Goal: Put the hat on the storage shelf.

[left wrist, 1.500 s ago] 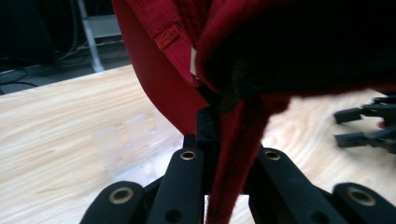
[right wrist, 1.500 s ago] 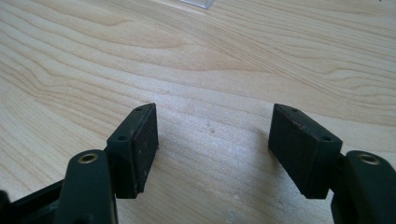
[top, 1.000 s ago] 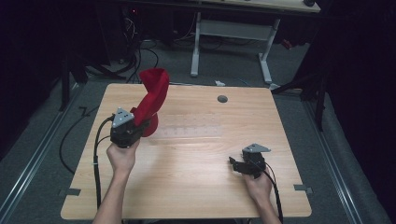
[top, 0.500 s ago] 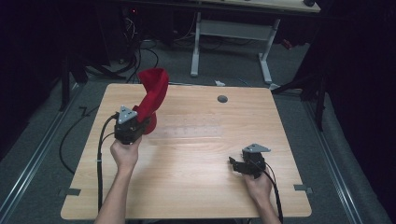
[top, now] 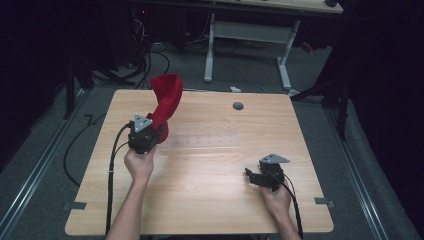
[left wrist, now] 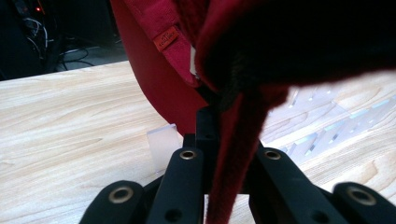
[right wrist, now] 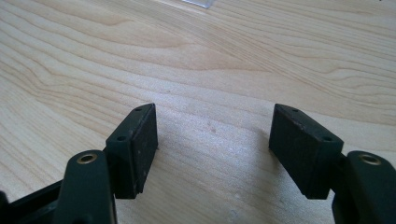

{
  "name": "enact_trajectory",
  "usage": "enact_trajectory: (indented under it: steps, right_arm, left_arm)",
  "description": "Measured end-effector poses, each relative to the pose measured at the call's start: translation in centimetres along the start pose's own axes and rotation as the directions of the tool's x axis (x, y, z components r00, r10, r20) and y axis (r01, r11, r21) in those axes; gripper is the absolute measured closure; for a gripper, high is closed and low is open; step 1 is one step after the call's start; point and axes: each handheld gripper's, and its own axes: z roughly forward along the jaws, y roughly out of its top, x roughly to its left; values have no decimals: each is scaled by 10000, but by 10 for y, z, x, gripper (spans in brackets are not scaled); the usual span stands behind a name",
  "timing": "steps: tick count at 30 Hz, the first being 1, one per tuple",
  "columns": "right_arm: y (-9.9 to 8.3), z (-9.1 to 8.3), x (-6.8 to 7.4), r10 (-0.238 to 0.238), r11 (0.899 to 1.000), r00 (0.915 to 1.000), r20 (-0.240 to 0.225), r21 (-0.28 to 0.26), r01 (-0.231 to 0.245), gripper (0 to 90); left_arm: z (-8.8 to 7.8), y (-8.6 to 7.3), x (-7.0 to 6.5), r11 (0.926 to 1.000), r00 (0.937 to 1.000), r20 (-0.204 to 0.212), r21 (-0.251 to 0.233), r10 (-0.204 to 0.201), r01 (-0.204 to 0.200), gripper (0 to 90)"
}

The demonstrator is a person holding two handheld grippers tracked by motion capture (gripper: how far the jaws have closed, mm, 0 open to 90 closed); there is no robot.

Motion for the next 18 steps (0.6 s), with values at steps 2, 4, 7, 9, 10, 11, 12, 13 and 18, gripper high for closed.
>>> enact_trajectory:
  steps: [2, 4, 7, 9, 10, 11, 12, 13, 18]
  right_arm:
    - [0, 0, 0, -1, 10000, 10000, 2, 0, 1, 328]
    - [0, 0, 0, 0, 10000, 10000, 3, -2, 0, 328]
    - [0, 0, 0, 0, 10000, 10000, 2, -2, 0, 328]
    - [0, 0, 0, 1, 10000, 10000, 4, -3, -1, 328]
    - [0, 0, 0, 1, 10000, 10000, 5, -2, -1, 328]
    - [0, 0, 0, -2, 10000, 10000, 3, -2, 2, 328]
    - [0, 0, 0, -2, 10000, 10000, 4, -2, 2, 328]
    - [0, 0, 0, -1, 10000, 10000, 3, -1, 1, 328]
    - [0, 0, 0, -15, 10000, 10000, 4, -10, 15, 327]
  left_arm:
    - [0, -2, 1, 10000, 10000, 8, -20, -44, 44, 854]
    - [1, -4, 2, 10000, 10000, 6, -12, -2, 2, 853]
    - [1, -7, 3, 10000, 10000, 28, -53, -9, 9, 852]
    - [1, -9, 4, 10000, 10000, 35, -75, -58, 58, 852]
    - [1, -10, 5, 10000, 10000, 18, 19, -20, 20, 852]
    - [2, -11, 5, 9999, 10000, 11, 88, 58, -58, 851]
    - [2, -12, 5, 9999, 10000, 9, 130, 52, -52, 850]
    - [3, -14, 6, 9999, 10000, -2, 154, 73, -73, 849]
    - [1, -17, 12, 9992, 9994, -19, 223, -341, 342, 840]
